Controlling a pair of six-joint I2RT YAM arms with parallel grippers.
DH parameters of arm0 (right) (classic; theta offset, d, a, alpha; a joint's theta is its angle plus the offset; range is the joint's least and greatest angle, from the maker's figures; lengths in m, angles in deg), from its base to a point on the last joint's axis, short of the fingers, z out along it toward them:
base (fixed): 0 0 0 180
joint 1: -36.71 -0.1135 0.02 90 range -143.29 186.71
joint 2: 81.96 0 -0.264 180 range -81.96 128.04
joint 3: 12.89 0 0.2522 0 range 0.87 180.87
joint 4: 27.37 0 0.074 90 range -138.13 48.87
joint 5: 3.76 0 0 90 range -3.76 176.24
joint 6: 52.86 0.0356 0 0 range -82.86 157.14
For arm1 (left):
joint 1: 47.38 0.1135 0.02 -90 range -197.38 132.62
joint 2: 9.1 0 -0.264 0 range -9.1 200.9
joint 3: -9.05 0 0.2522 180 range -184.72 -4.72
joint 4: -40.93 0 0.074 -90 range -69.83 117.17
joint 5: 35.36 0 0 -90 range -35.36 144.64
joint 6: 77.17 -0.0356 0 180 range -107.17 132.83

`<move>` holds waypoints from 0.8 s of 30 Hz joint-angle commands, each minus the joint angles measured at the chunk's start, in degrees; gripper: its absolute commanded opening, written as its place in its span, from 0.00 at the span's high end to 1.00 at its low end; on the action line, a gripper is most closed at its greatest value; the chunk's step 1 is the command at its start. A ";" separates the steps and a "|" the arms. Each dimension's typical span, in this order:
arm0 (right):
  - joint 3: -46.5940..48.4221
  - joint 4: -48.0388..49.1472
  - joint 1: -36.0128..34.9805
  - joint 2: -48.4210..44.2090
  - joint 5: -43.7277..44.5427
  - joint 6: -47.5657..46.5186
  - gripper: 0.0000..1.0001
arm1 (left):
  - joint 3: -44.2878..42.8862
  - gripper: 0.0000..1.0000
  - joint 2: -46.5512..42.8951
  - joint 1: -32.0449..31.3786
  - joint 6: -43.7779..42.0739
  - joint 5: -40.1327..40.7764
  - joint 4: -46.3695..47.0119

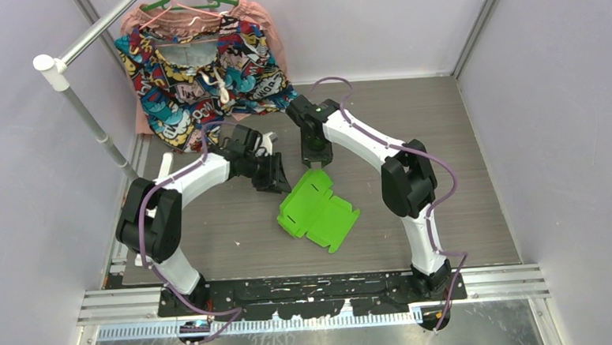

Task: Fold the paper box
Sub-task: Fold the paper box at the center of the board.

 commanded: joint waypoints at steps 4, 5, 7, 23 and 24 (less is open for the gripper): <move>5.51 -0.59 0.08 0.79 1.11 1.08 0.56 | -2.15 0.59 -2.45 -0.36 -0.45 -0.01 -0.33; 5.91 -0.92 0.02 1.14 0.92 1.06 0.56 | -2.15 0.59 -2.48 -0.37 -0.46 0.01 -0.34; 5.98 -1.02 -0.06 1.47 0.70 1.06 0.56 | -2.28 0.59 -2.59 -0.37 -0.44 0.06 -0.46; 5.49 -1.85 -2.36 2.77 1.31 1.76 0.57 | -2.10 0.59 -3.45 -0.45 -0.09 -0.03 -0.43; 5.58 -1.93 -2.46 2.84 1.42 1.76 0.57 | -2.06 0.59 -3.53 -0.48 -0.13 -0.08 -0.48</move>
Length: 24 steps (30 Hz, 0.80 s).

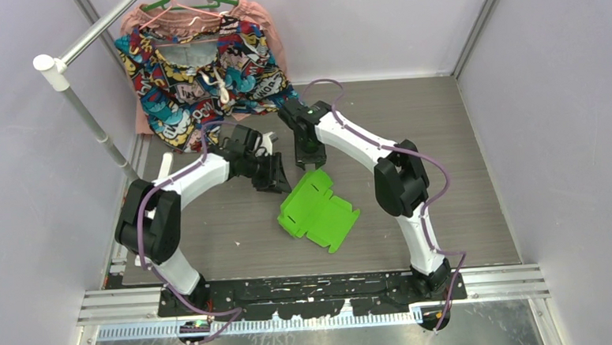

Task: Fold the paper box
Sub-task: Fold the paper box at the center of the board.

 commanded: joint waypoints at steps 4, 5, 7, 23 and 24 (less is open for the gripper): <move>1.83 -1.06 -1.23 0.36 1.67 1.37 0.57 | -1.89 0.59 -3.32 -0.29 -0.16 -0.26 -0.06; 1.72 -1.17 -1.34 0.38 1.79 1.37 0.57 | -1.88 0.59 -3.35 -0.30 -0.12 -0.31 -0.07; 1.63 -1.28 -1.48 0.51 2.17 1.52 0.58 | -1.73 0.59 -3.43 -0.32 -0.12 -0.31 0.07; 1.80 -2.16 -1.61 0.33 3.16 1.73 0.69 | -1.88 0.59 -3.60 -0.31 0.06 -0.57 0.12; 1.79 -2.27 -1.70 0.30 3.23 1.73 0.69 | -1.88 0.59 -3.63 -0.34 0.06 -0.60 0.08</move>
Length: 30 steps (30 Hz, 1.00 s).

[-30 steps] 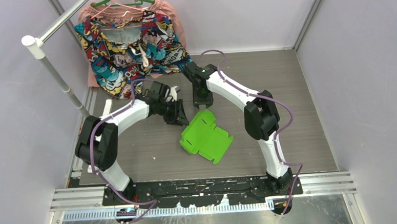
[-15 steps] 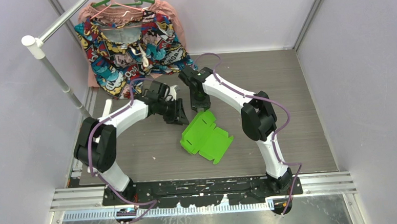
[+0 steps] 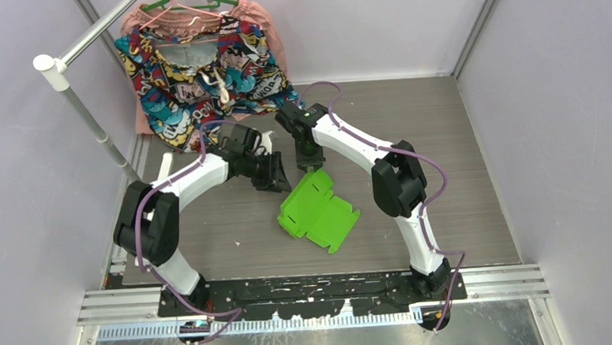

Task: Fold the paper box
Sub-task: Fold the paper box at the center of the board.

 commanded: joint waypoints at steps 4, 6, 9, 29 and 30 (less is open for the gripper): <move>1.74 -1.30 -0.54 -0.60 1.88 0.69 0.68 | -1.97 0.59 -2.74 -0.30 0.13 -0.55 0.04; 1.64 -1.36 -0.72 -0.64 1.93 0.87 0.68 | -2.01 0.60 -2.78 -0.30 0.10 -0.56 -0.05; 1.66 -1.60 -0.92 -0.58 2.00 0.95 0.68 | -1.81 0.60 -3.02 -0.30 0.20 -0.48 -0.07; 1.94 0.40 -2.70 -4.22 2.02 -0.15 0.99 | -0.08 0.59 -4.63 -0.39 0.33 0.00 0.34; 1.45 0.91 -2.96 -5.10 1.69 -0.59 0.99 | 0.02 0.60 -4.66 -0.39 0.30 0.05 0.30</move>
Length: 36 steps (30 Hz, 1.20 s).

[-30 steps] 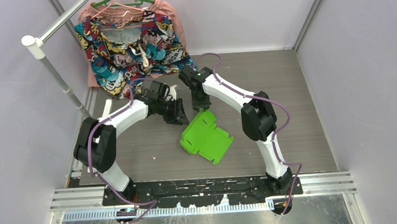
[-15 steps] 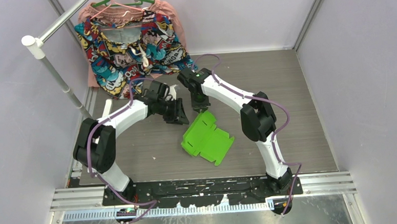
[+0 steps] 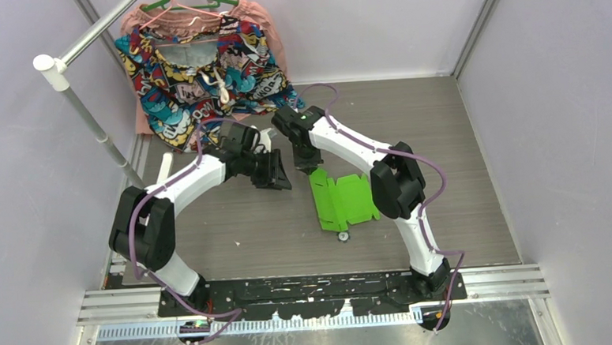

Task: Fold the paper box
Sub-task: Fold the paper box at the center of the board.

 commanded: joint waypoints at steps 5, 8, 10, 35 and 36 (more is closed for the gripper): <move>-6.73 7.98 -2.47 -12.77 -6.62 -4.27 0.99 | 0.48 0.60 -2.38 -0.08 0.17 1.12 0.65; -11.46 11.20 -2.53 -17.26 -12.16 -7.21 0.99 | 0.49 0.60 -2.22 -0.02 0.27 1.67 1.05; -13.70 11.74 -2.63 -19.47 -16.10 -9.93 0.99 | 0.60 0.60 -2.39 0.34 0.28 1.98 1.11; -16.50 12.61 -11.42 -21.19 -35.78 -27.91 0.99 | 5.35 0.61 0.62 3.30 8.60 -8.70 21.93; -15.47 11.93 -11.84 -20.55 -35.53 -28.24 0.99 | 6.28 0.61 0.69 3.26 8.88 -9.29 23.01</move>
